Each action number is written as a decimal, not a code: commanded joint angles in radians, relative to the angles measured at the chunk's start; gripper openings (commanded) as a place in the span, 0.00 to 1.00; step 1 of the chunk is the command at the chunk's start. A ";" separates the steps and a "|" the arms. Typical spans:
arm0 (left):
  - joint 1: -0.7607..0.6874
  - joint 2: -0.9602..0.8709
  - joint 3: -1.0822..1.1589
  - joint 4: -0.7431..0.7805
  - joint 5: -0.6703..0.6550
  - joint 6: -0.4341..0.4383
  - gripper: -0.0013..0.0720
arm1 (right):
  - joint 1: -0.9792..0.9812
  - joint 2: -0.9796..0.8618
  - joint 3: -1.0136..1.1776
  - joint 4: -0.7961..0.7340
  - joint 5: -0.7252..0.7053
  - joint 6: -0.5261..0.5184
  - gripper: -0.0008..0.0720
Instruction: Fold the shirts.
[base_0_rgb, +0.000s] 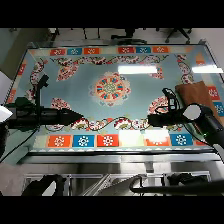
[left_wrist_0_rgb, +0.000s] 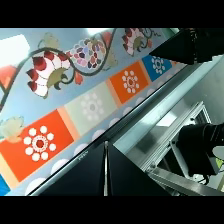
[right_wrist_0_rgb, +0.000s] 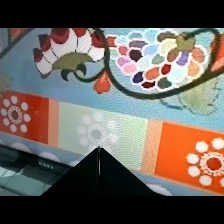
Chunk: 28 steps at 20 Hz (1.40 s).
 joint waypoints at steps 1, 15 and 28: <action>0.001 0.001 0.000 0.000 0.000 0.000 0.04 | 0.001 0.001 0.000 0.000 0.000 0.000 0.05; 0.001 0.001 0.000 0.000 0.087 0.000 0.04 | 0.001 0.001 0.000 0.000 0.000 0.000 0.05; 0.507 -0.547 0.322 0.697 0.524 -0.053 0.97 | -0.002 -0.005 0.000 0.000 -0.065 0.001 0.14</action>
